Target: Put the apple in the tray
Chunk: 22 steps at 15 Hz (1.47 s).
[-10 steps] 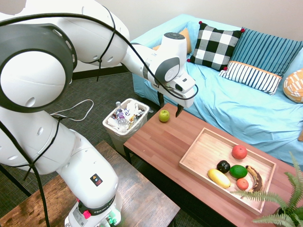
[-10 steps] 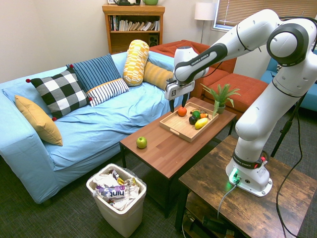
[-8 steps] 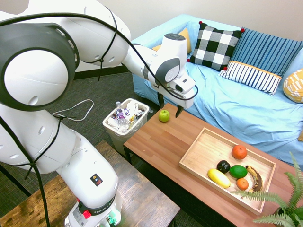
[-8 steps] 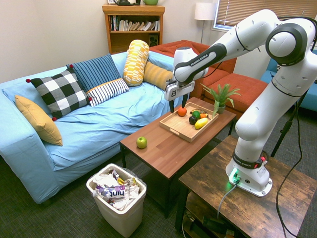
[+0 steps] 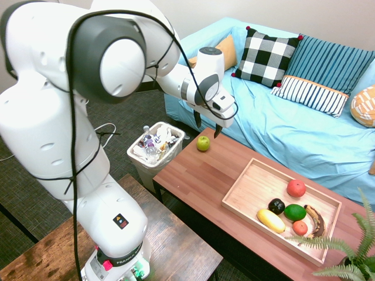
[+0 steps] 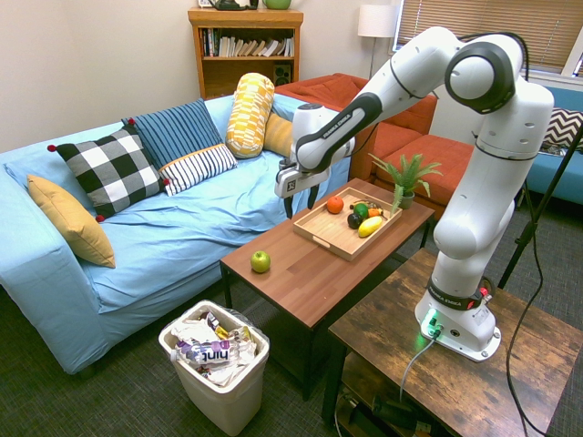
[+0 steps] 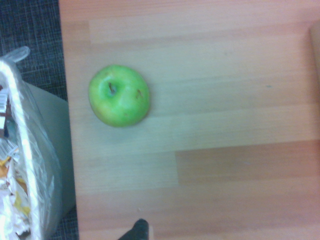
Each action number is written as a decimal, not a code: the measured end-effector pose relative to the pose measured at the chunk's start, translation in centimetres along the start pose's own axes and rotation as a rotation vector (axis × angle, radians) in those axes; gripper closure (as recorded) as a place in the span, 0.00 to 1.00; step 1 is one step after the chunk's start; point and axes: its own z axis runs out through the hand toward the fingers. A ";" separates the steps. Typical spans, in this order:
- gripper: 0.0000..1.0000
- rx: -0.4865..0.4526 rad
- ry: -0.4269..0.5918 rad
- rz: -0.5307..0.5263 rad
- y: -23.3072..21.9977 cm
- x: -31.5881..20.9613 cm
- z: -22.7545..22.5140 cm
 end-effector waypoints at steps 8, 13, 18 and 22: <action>0.00 -0.057 -0.024 0.014 -8.9 -1.1 12.4; 0.00 -0.094 -0.020 0.041 -10.9 -1.2 17.5; 1.00 -0.122 -0.023 0.067 -10.6 -0.2 20.6; 1.00 -0.121 -0.026 0.076 -11.2 0.1 21.8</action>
